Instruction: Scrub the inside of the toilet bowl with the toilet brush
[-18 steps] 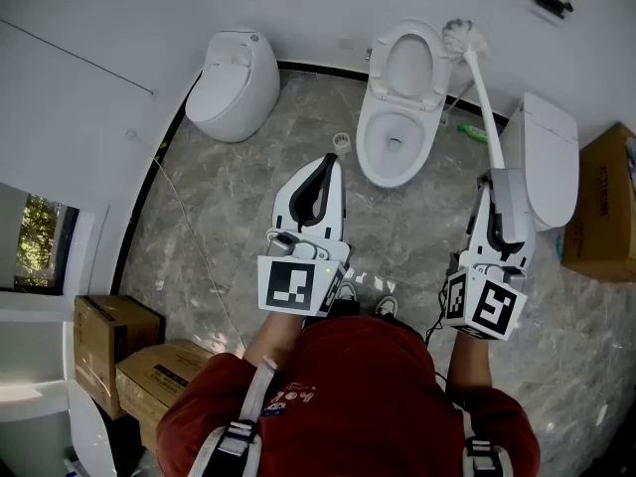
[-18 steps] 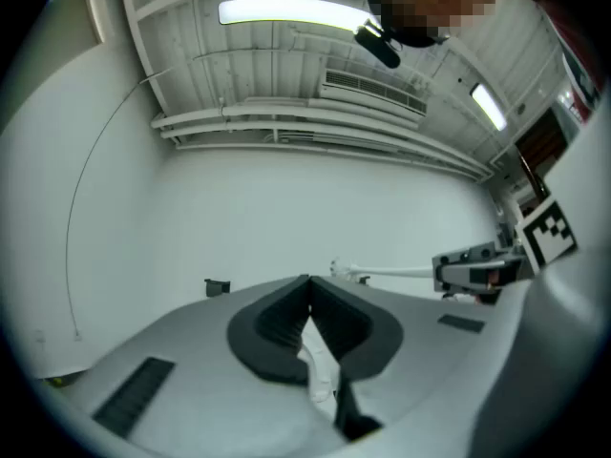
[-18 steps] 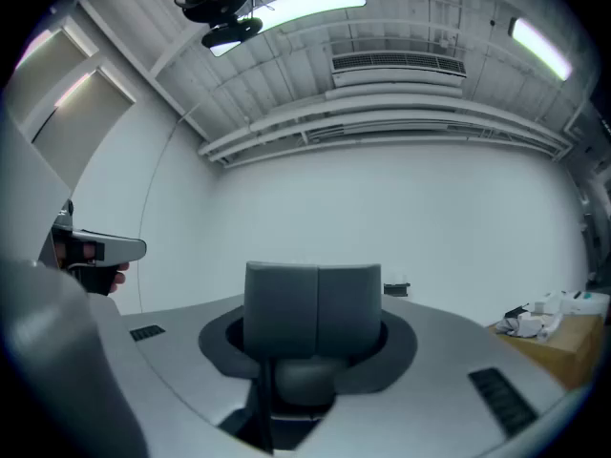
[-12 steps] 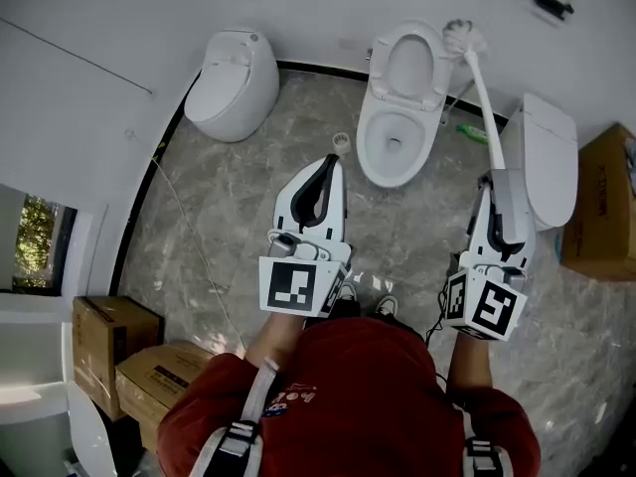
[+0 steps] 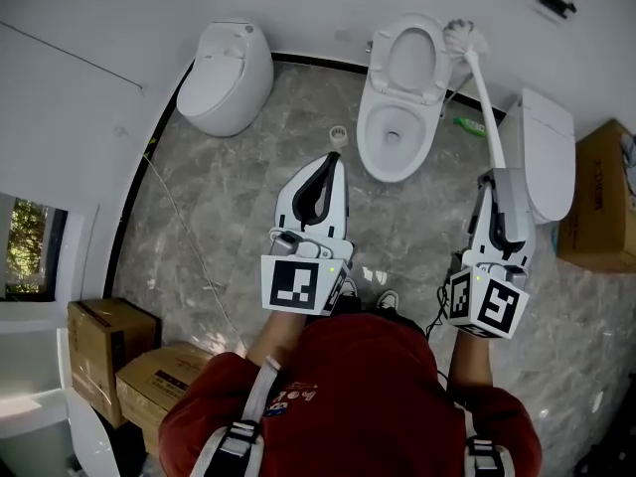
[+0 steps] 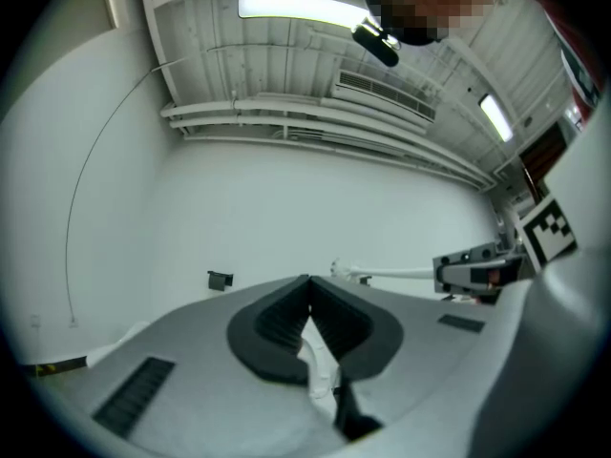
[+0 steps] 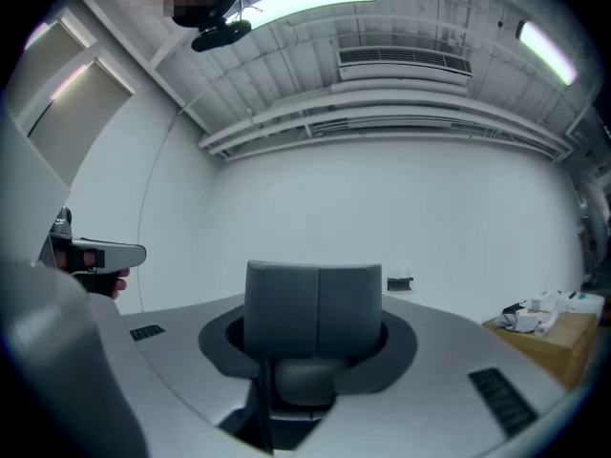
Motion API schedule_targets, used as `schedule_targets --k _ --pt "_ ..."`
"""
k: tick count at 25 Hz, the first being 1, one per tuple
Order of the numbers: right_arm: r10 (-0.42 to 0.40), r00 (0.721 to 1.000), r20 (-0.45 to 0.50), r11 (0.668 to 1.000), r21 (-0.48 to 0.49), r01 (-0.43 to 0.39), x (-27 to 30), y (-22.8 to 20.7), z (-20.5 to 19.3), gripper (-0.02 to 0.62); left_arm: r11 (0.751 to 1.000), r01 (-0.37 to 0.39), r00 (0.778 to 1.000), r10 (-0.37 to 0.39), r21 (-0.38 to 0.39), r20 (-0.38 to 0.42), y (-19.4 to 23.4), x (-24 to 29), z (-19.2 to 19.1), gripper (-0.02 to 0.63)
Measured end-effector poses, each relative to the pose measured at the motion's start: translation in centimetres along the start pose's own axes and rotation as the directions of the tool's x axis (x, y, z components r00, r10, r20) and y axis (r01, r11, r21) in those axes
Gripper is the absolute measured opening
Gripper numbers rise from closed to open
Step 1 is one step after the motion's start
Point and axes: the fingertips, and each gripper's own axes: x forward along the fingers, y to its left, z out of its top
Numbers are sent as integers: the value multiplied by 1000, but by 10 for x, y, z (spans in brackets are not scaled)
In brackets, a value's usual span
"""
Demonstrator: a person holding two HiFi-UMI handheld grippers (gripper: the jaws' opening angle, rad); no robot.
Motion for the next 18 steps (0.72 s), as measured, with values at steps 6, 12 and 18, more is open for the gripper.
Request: schedule_targets --k 6,12,18 --pt "-11 1000 -17 1000 -23 11 12 29 -5 149 998 66 998 -66 17 -5 21 12 -8 2" --pt "-32 999 -38 999 -21 31 38 35 -19 149 993 119 989 -117 16 -94 25 32 -30 2" --pt "-30 998 -63 1000 -11 29 100 28 -42 149 995 87 987 -81 42 -136 46 89 -55 2"
